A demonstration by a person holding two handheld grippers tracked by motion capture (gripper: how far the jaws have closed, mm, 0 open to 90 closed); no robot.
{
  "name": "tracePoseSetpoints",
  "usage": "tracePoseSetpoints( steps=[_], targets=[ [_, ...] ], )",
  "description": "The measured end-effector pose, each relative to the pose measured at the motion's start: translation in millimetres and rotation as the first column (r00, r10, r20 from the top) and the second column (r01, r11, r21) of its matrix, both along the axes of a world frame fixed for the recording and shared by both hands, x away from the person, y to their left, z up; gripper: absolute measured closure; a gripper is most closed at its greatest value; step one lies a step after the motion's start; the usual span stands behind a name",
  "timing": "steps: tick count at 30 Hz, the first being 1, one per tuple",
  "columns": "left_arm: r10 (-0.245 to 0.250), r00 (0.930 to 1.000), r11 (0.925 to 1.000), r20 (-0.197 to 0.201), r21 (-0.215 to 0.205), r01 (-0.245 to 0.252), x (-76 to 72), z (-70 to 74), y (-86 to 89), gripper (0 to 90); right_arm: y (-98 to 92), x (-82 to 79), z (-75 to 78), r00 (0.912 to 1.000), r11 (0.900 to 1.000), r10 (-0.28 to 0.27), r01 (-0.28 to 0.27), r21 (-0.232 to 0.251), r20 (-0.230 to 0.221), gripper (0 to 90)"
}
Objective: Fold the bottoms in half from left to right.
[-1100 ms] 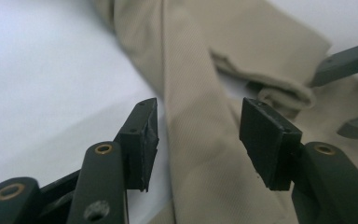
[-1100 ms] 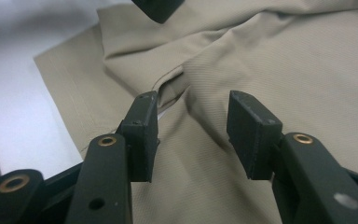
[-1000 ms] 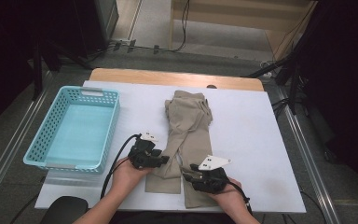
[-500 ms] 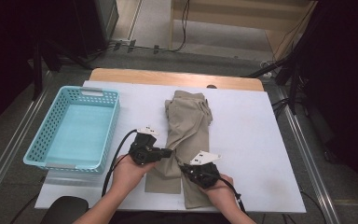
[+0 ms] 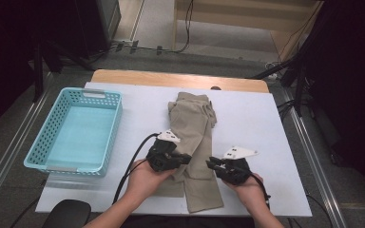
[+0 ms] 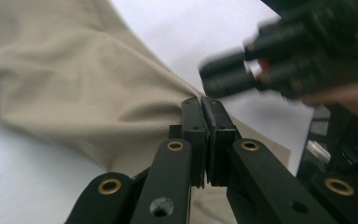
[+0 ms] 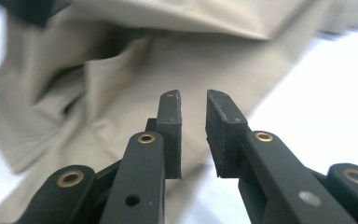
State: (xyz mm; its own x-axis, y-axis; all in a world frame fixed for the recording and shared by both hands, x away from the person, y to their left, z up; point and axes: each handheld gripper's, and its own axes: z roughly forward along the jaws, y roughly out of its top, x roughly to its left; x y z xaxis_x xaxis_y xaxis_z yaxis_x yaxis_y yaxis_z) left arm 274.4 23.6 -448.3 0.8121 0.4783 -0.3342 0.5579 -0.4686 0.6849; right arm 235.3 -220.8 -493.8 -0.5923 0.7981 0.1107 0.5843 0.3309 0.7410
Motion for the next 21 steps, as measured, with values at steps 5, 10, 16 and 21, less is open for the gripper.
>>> tracePoseSetpoints(
  steps=[5, 10, 16, 21],
  targets=[
    [-0.057, 0.9982, 0.9982, -0.018, -0.017, 0.057, -6.5, -4.9, -26.6, 88.7, -21.9, 7.0, 4.5, 0.9974, 0.997, -0.072, 0.072, 0.020, 0.001, 73.5],
    [-0.113, 0.9936, 0.9936, -0.006, -0.002, 0.113, -9.1, -17.7, -38.6, 74.2, -24.8, 15.0, -1.1, 0.9960, 0.996, -0.088, 0.088, 0.009, -0.012, 72.7],
    [-0.071, 0.9975, 0.9973, -0.001, -0.020, 0.071, -1.5, -16.5, -15.6, 56.0, -15.6, 23.3, -6.5, 0.9963, 0.996, -0.085, 0.085, 0.024, -0.012, 66.9],
    [-0.043, 0.9990, 0.9991, 0.015, -0.006, 0.043, 4.4, -16.2, -3.2, 52.6, 1.6, 31.1, -14.7, 0.9975, 0.997, -0.065, 0.066, 0.037, -0.026, 63.0]
  ],
)
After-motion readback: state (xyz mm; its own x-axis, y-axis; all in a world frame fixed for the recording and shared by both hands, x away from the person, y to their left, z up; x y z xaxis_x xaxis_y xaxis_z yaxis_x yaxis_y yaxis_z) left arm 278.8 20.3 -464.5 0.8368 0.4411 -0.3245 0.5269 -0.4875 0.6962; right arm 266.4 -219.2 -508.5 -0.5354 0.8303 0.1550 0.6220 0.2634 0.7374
